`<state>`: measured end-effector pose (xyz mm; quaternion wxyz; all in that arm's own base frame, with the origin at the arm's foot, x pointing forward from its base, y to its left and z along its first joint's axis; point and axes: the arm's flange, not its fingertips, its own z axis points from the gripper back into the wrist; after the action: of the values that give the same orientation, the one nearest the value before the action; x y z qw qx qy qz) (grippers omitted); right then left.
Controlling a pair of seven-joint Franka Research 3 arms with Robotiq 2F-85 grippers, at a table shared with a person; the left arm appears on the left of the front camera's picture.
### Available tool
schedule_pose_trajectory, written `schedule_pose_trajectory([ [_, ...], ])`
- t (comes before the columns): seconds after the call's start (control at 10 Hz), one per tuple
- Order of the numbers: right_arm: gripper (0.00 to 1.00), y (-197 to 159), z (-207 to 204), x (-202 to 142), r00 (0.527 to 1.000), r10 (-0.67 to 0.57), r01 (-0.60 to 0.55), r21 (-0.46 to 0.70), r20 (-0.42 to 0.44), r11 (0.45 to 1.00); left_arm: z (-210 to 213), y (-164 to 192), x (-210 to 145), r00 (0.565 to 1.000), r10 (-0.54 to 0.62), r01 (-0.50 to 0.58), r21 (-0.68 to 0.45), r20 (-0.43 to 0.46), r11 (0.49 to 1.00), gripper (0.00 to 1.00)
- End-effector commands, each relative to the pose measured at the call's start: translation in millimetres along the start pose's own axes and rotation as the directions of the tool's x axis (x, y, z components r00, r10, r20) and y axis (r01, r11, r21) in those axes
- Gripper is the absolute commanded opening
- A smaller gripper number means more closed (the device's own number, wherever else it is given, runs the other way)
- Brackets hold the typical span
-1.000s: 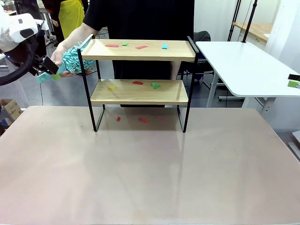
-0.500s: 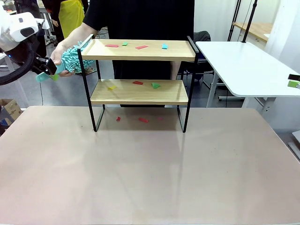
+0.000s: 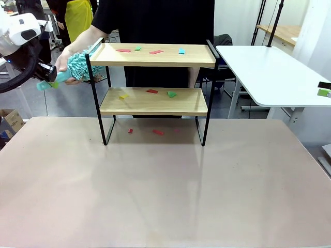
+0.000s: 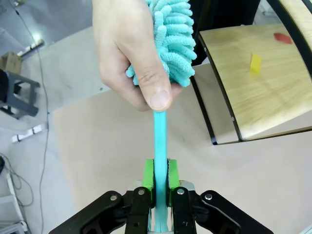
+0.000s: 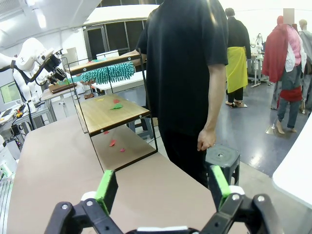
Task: Clean the shelf.
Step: Pick up the Duster handed by the human.
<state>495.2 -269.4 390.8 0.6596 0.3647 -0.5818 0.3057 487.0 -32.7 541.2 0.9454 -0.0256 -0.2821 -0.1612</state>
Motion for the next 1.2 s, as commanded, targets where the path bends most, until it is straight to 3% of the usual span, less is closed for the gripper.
schedule_pose_trajectory([
  [0.0,1.0,0.6,-1.3,2.3,1.0,0.005,-0.005,0.001,0.0,1.0,3.7,2.5,0.6,1.0,0.023,-0.023,-0.015,-0.004,1.0,0.0],
  [0.4,1.0,0.6,-1.3,2.3,1.0,0.005,-0.005,0.001,0.0,1.0,4.8,5.6,2.3,0.998,0.054,-0.054,-0.005,0.018,0.999,0.0],
  [0.5,1.0,0.6,-1.3,2.3,1.0,0.005,-0.005,0.001,0.0,1.0,1.3,11.7,0.6,0.997,0.078,-0.079,-0.04,-0.026,0.996,0.0],
  [0.6,1.0,0.6,-1.3,2.3,1.0,0.005,-0.005,0.001,0.0,1.0,0.6,2.8,-0.4,1.0,0.028,-0.028,0.001,-0.001,1.0,0.0],
  [1.1,1.0,0.6,-1.3,2.3,1.0,0.005,-0.005,0.001,0.0,1.0,0.6,2.8,-0.4,1.0,0.028,-0.028,0.001,-0.001,1.0,0.0],
])
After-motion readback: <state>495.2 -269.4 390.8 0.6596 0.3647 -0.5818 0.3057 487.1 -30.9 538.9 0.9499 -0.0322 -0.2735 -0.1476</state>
